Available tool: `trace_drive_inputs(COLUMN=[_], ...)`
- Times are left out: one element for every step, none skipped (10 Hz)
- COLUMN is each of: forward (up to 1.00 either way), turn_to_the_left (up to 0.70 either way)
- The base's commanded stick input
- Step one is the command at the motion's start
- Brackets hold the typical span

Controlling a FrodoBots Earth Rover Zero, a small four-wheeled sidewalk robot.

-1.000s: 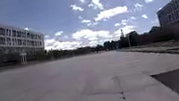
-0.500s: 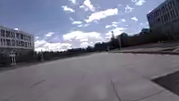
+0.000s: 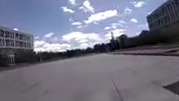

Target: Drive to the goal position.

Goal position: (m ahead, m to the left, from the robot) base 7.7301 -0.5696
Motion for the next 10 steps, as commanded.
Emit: trace_drive_inputs(forward=[0.7, 0.7, 0.7, 0.7, 0.7, 0.7, 0.7, 0.7, 0.7, 0.7], turn_to_the_left=[-0.17, -0.35, -0.19, 0.0, 0.0, 0.0, 0.0, 0.0, 0.0, 0.01])
